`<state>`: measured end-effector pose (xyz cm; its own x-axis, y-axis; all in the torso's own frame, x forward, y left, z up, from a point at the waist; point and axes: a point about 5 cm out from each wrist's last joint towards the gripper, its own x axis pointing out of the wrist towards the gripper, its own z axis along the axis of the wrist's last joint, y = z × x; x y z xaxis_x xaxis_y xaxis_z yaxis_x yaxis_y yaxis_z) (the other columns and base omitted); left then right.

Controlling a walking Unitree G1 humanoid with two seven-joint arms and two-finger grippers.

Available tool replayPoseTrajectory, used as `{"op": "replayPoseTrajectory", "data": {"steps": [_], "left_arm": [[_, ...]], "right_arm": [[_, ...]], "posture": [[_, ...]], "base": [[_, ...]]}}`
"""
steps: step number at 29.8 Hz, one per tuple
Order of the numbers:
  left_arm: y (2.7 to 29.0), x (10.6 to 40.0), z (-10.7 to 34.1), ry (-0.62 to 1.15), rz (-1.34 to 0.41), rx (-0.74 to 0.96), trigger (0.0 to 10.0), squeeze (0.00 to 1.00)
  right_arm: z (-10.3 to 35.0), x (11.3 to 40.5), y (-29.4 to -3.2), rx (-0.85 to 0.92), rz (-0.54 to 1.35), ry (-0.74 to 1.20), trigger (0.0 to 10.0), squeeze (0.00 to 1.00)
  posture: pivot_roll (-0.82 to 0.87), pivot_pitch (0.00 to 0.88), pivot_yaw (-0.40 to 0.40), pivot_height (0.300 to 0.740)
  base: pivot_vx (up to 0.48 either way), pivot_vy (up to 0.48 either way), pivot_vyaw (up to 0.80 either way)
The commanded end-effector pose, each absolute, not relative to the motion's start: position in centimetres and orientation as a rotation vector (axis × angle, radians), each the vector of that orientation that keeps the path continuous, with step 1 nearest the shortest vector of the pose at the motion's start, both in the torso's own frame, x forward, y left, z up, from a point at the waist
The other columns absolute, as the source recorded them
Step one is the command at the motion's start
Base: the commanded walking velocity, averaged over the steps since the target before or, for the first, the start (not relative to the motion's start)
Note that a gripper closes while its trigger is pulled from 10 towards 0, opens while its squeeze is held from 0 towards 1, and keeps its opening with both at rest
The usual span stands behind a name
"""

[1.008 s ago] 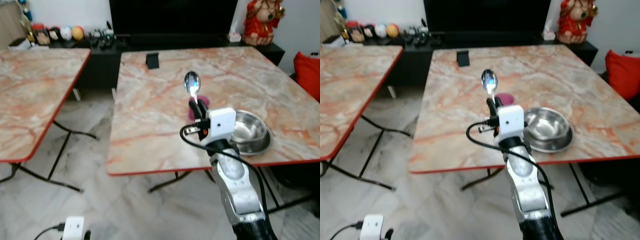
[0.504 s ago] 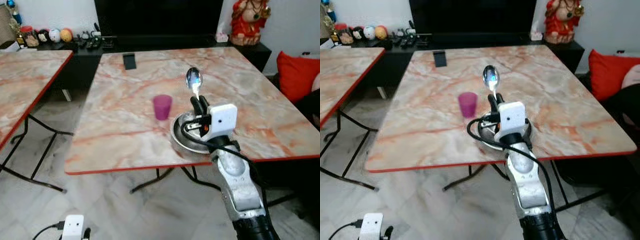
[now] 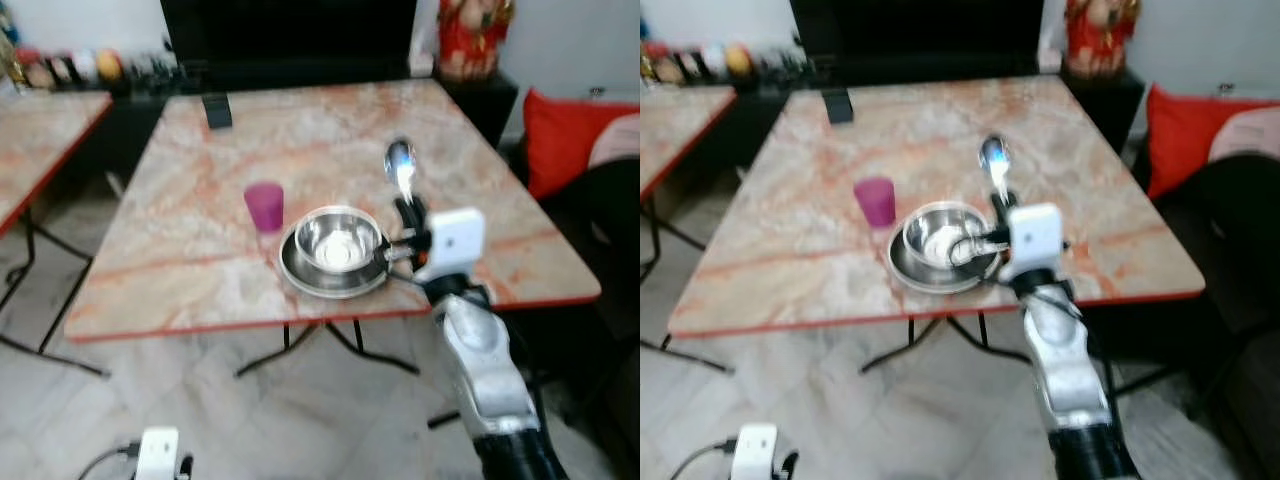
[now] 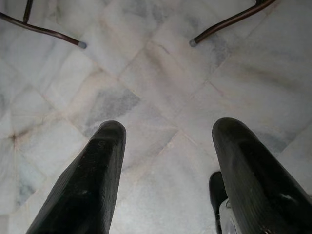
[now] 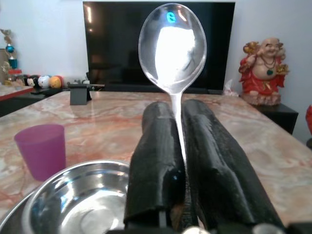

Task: Setting the table

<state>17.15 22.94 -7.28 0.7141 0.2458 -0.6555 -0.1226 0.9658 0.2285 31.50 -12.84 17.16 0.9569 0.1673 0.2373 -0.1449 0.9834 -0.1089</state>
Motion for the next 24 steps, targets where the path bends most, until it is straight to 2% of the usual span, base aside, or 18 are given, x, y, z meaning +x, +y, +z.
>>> {"op": "replayPoseTrajectory", "data": {"steps": [1,7,15,24], "left_arm": [[23.6,16.6,-7.4,0.772,0.219,0.183,10.0,0.0],[23.7,16.2,-7.7,0.805,0.223,0.164,10.0,0.0],[25.2,14.2,-8.2,0.859,0.299,0.105,10.0,0.0],[24.7,13.8,-8.5,0.862,0.277,0.051,10.0,0.0]], "right_arm": [[17.8,31.6,-11.9,-0.087,0.185,-0.276,10.0,0.0],[17.8,31.7,-12.0,-0.09,0.179,-0.279,10.0,0.0],[17.7,31.8,-13.8,-0.126,0.128,-0.27,10.0,0.0],[17.7,32.3,-15.1,-0.164,0.088,-0.259,10.0,0.0]], "posture": [[-0.11,0.0,0.036,0.732],[-0.11,0.0,0.036,0.732],[-0.11,0.0,0.034,0.732],[-0.1,0.0,0.026,0.732]], "base": [[0.0,0.0,0.0],[0.0,0.0,0.0],[0.0,0.0,0.0],[0.0,0.0,0.0]]}}
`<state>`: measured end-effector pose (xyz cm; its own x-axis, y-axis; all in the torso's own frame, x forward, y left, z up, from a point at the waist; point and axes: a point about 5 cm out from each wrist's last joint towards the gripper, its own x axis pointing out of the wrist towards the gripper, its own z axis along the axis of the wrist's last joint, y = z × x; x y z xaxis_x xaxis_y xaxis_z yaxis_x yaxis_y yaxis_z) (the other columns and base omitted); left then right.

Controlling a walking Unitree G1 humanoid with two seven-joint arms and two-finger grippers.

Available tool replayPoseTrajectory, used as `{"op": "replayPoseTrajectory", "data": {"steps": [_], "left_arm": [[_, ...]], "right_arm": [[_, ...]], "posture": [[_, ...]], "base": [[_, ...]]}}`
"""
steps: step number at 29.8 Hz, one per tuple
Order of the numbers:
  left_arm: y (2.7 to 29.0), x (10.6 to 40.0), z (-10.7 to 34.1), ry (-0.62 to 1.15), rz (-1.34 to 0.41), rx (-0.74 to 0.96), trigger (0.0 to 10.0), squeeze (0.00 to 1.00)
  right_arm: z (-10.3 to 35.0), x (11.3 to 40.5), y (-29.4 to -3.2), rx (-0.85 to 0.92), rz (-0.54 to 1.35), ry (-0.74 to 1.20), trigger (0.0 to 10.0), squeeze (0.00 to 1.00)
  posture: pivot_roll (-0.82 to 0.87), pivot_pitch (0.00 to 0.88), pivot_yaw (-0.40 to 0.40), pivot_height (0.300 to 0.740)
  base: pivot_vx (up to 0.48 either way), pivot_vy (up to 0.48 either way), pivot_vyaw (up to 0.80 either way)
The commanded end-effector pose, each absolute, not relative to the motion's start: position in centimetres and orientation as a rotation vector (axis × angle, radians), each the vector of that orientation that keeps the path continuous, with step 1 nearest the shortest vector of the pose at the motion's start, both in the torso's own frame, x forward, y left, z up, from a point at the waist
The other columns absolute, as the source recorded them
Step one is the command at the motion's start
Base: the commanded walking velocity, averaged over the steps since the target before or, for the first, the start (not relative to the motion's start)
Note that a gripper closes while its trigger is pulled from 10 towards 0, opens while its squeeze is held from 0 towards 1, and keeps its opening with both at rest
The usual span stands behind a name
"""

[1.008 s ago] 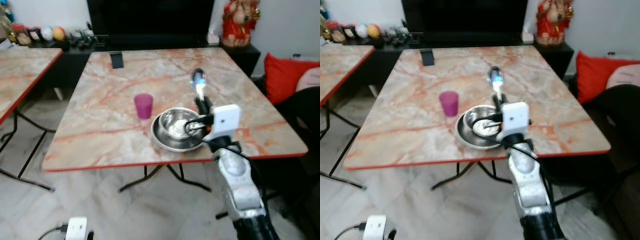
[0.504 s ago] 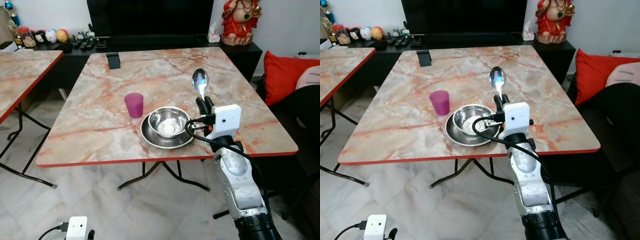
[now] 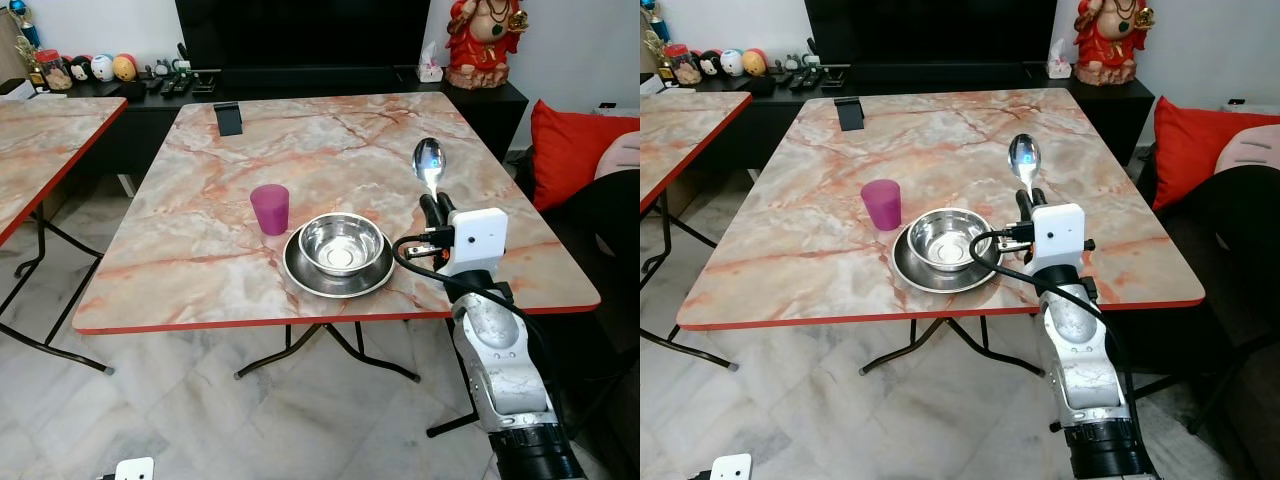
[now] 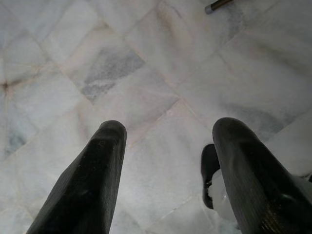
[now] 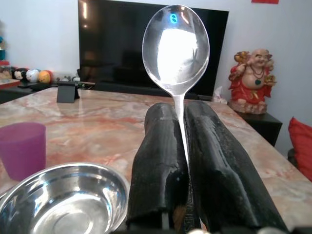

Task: Setting the table

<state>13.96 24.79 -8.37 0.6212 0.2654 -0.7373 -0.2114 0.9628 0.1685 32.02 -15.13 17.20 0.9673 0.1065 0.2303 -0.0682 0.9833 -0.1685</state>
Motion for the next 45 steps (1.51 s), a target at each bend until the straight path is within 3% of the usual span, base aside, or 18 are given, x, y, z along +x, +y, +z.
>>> {"op": "replayPoseTrajectory", "data": {"steps": [1,20,45], "left_arm": [[24.5,14.0,-8.5,0.861,0.276,0.05,10.0,0.0],[24.6,14.4,-8.3,0.86,0.253,0.052,10.0,0.0],[24.3,14.8,-8.3,0.861,0.242,0.052,10.0,0.0]], "right_arm": [[17.9,32.4,-15.4,-0.162,0.076,-0.261,10.0,0.0],[18.7,32.4,-14.7,-0.18,0.06,-0.319,10.0,0.0],[18.2,32.7,-14.0,-0.2,0.075,-0.283,10.0,0.0]], "posture": [[-0.1,0.0,0.026,0.732],[-0.12,0.0,0.042,0.732],[-0.12,0.0,0.049,0.732]], "base": [[0.0,0.0,0.0],[0.0,0.0,0.0],[0.253,0.0,0.08]]}}
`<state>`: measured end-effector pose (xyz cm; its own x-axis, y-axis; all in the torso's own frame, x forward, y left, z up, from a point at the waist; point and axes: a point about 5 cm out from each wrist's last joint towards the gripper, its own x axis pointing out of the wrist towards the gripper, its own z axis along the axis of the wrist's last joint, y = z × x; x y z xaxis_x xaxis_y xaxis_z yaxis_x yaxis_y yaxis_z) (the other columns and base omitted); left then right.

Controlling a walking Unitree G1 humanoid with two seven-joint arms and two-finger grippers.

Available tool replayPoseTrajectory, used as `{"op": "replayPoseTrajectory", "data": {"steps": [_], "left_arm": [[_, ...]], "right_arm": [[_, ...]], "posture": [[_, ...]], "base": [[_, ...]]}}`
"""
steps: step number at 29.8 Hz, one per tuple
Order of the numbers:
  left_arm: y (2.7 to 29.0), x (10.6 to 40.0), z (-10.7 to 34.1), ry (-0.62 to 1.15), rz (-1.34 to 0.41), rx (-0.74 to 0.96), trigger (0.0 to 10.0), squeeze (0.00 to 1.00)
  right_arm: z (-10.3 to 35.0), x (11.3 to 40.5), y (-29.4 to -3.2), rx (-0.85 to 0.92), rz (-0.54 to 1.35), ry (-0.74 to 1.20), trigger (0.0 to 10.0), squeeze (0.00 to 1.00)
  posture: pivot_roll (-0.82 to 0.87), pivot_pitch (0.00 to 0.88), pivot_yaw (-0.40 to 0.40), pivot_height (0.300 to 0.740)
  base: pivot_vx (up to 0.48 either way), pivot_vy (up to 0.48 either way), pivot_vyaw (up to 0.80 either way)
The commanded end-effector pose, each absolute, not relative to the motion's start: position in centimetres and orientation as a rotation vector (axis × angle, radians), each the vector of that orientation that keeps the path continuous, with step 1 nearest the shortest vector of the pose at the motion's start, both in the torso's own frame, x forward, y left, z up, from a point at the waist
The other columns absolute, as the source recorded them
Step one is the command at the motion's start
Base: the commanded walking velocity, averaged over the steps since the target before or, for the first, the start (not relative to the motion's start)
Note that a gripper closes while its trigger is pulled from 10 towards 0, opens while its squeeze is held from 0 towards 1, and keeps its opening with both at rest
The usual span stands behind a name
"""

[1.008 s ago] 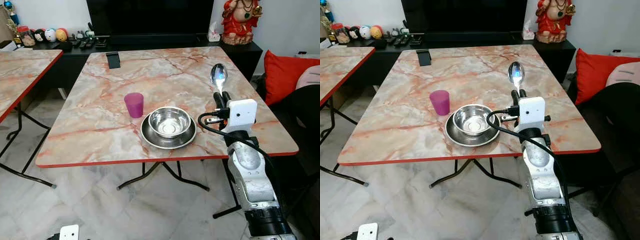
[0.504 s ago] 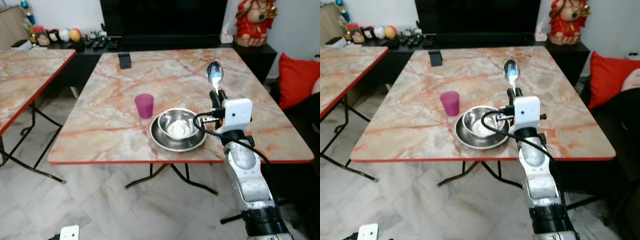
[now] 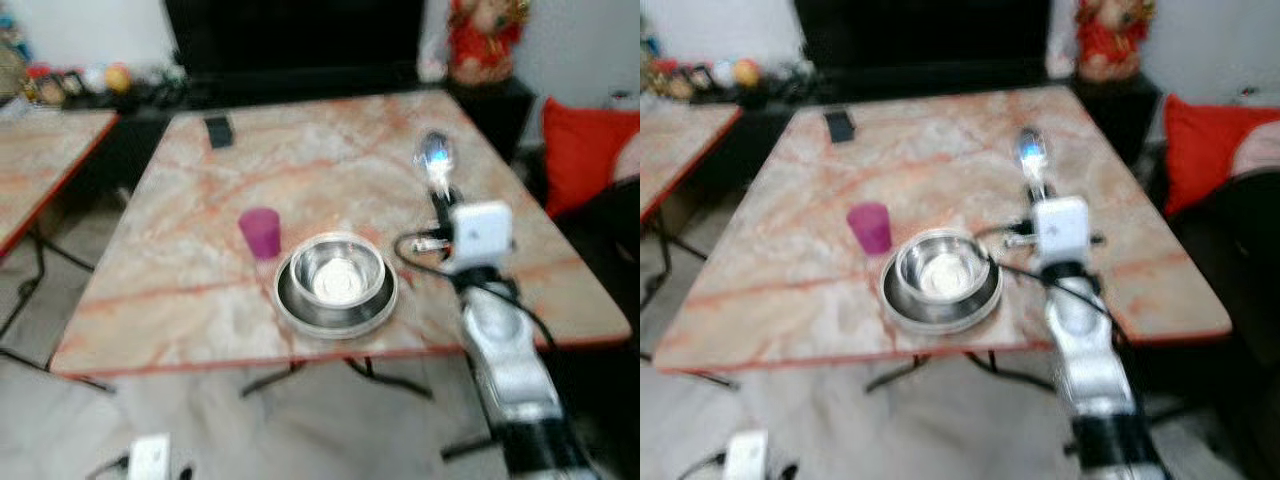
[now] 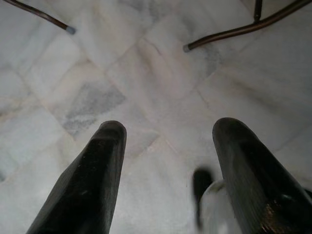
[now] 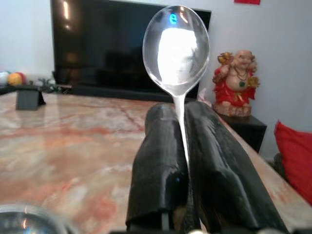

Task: Setting the table

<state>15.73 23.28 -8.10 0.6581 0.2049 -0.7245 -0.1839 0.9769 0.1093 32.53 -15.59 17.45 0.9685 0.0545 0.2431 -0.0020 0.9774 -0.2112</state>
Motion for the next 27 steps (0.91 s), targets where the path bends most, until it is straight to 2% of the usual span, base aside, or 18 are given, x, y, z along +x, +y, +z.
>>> {"op": "replayPoseTrajectory", "data": {"steps": [1,16,22,27], "left_arm": [[24.3,14.8,-8.3,0.86,0.242,0.052,10.0,0.0],[24.7,15.1,-8.0,0.847,0.25,0.067,10.0,0.0],[24.7,15.2,-8.0,0.844,0.252,0.062,10.0,0.0],[24.8,15.2,-8.0,0.847,0.259,0.056,10.0,0.0]], "right_arm": [[18.2,32.7,-13.9,-0.198,0.076,-0.283,10.0,0.0],[18.7,33.0,-14.1,-0.19,0.041,-0.284,10.0,0.0],[19.1,33.7,-15.7,-0.216,-0.03,-0.25,10.0,0.0],[19.0,34.3,-19.5,-0.243,-0.159,-0.173,10.0,0.0]], "posture": [[-0.12,0.0,0.049,0.732],[-0.12,0.0,0.065,0.732],[-0.12,0.0,0.069,0.732],[-0.12,0.0,0.073,0.732]], "base": [[0.0,0.0,0.0],[0.0,0.0,0.0],[0.0,0.0,0.0],[0.0,0.0,0.0]]}}
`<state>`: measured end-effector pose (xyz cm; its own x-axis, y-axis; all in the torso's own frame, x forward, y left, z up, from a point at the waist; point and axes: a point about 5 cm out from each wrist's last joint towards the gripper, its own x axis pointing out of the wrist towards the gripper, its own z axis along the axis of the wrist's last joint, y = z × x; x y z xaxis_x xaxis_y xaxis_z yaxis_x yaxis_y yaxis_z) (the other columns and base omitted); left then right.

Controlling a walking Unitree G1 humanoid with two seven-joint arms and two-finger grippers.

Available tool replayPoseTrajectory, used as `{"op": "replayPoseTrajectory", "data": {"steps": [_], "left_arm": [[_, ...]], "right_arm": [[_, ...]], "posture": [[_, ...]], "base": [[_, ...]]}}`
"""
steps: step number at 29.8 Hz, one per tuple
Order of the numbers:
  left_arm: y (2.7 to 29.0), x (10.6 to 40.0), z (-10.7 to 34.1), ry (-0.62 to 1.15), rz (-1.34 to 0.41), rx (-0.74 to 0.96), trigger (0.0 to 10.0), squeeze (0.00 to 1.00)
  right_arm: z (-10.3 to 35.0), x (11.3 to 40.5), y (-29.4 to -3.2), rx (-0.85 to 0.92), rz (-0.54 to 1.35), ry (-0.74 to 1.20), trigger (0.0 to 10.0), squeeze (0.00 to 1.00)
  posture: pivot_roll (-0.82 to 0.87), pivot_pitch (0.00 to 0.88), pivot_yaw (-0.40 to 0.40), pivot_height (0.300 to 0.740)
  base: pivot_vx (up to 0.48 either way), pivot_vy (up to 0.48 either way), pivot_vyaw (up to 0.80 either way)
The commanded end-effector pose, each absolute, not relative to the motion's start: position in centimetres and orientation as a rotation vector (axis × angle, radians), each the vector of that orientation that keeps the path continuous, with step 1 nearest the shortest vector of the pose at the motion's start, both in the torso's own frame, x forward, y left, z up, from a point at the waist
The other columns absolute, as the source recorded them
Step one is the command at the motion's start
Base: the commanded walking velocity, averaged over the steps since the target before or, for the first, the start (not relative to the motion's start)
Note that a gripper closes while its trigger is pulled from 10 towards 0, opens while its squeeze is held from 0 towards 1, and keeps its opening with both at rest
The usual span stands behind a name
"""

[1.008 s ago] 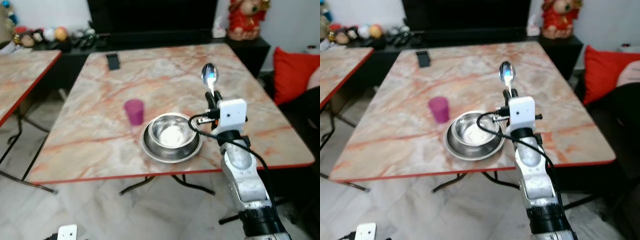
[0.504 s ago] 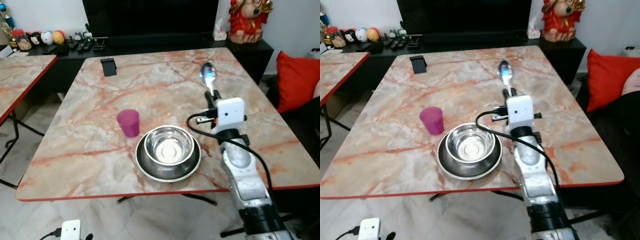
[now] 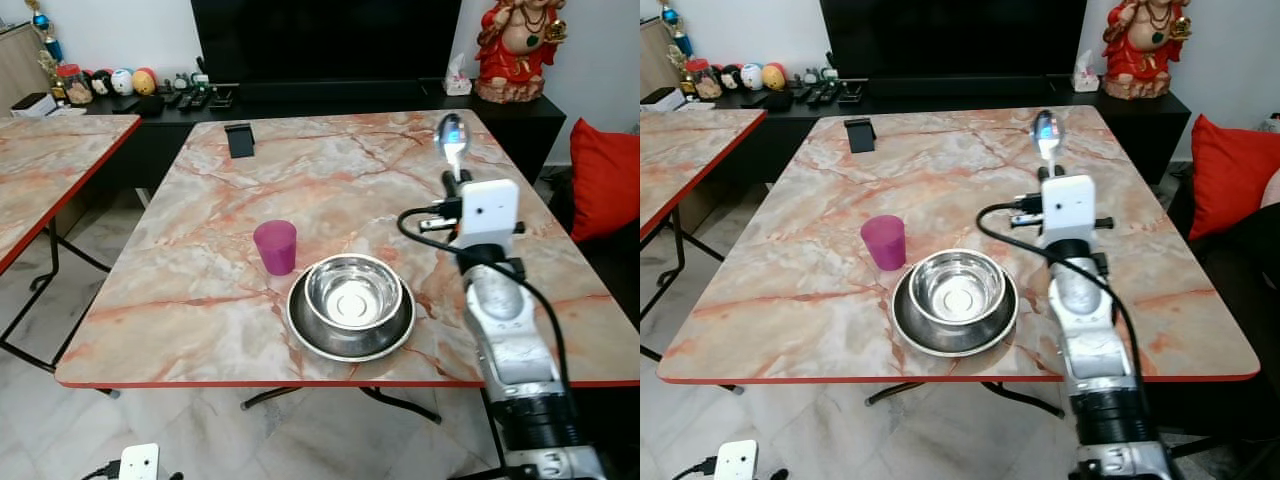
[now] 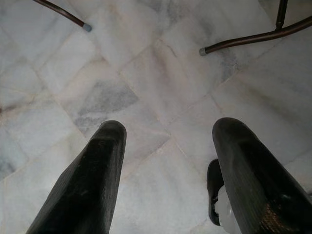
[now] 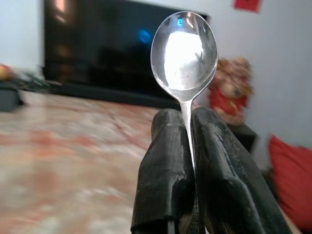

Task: Setting the table

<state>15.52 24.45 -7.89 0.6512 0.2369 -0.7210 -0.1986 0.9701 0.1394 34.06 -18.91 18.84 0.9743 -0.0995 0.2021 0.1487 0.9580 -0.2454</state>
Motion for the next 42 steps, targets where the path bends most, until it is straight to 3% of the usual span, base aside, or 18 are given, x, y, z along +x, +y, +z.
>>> {"op": "replayPoseTrajectory", "data": {"steps": [1,10,24,42], "left_arm": [[24.8,15.1,-8.0,0.847,0.261,0.054,10.0,0.0],[24.7,15.3,-8.0,0.839,0.26,0.052,10.0,0.0],[24.6,15.5,-7.8,0.808,0.243,0.056,10.0,0.0],[24.4,15.8,-7.7,0.804,0.24,0.056,10.0,0.0]], "right_arm": [[19.0,34.3,-19.8,-0.232,-0.169,-0.166,10.0,0.0],[18.3,34.2,-19.3,-0.23,-0.164,-0.131,10.0,0.0],[18.1,34.3,-19.3,-0.221,-0.168,-0.118,10.0,0.0],[18.0,35.4,-21.9,-0.187,-0.163,-0.023,10.0,0.0]], "posture": [[-0.12,0.0,0.073,0.732],[-0.11,0.0,0.071,0.732],[-0.12,0.0,0.07,0.732],[-0.13,0.0,0.067,0.732]], "base": [[0.0,0.0,0.0],[0.0,0.45,0.0],[0.0,0.0,0.0],[0.0,0.0,0.0]]}}
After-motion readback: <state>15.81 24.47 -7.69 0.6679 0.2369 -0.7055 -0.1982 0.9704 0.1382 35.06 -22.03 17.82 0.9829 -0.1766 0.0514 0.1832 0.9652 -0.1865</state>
